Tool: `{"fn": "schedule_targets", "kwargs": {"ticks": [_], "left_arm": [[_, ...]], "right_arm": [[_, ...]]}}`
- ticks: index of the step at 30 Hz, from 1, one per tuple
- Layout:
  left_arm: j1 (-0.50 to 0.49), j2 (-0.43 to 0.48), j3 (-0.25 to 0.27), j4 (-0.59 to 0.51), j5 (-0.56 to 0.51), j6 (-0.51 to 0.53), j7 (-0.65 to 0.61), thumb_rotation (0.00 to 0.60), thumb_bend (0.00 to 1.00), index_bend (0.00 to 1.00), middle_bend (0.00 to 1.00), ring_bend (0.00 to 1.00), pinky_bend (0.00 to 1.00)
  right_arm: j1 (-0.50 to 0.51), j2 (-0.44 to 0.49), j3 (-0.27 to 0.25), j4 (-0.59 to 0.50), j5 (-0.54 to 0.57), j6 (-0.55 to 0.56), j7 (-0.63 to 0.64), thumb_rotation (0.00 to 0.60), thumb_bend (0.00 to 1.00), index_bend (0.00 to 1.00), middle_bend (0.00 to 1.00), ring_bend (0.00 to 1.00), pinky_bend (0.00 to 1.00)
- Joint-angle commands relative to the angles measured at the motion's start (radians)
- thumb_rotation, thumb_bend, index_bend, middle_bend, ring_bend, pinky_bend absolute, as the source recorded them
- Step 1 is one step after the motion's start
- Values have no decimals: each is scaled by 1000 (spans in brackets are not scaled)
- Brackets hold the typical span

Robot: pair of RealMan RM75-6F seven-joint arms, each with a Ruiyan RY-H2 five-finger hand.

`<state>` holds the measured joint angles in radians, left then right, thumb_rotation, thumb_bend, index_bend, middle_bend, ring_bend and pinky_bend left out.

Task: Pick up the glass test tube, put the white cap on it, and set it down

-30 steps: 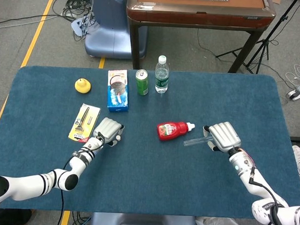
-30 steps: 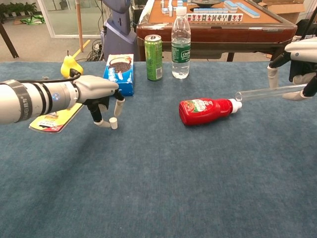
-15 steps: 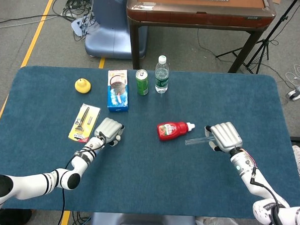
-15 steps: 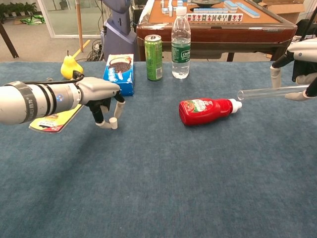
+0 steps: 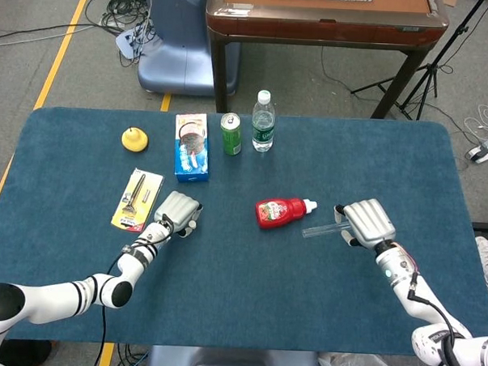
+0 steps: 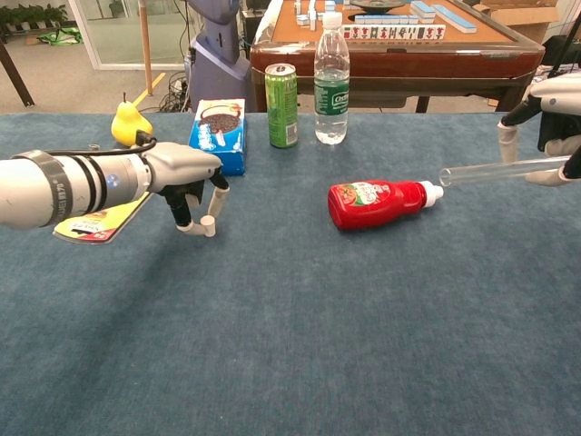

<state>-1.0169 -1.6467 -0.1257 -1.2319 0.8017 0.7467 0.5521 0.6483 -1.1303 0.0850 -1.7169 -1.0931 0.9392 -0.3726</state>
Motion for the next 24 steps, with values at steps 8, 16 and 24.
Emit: {"fn": "schedule_targets", "kwargs": {"ticks": [8, 16, 24], "left_arm": [[-8, -5, 1, 6, -15, 2, 7, 600, 262, 528, 983, 1000, 1000], [-4, 3, -6, 6, -1, 6, -20, 600, 275, 555, 985, 1000, 1000], [48, 141, -54, -165, 57, 97, -104, 600, 276, 566, 988, 1000, 1000]], "right_arm": [[-2, -2, -1, 4, -1, -1, 3, 600, 654, 777, 1000, 1000, 1000], [-2, -5, 0, 9, -1, -4, 9, 600, 654, 784, 1000, 1000, 1000], [3, -47, 24, 27, -31, -1, 73, 600, 675, 798, 1000, 1000, 1000]]}}
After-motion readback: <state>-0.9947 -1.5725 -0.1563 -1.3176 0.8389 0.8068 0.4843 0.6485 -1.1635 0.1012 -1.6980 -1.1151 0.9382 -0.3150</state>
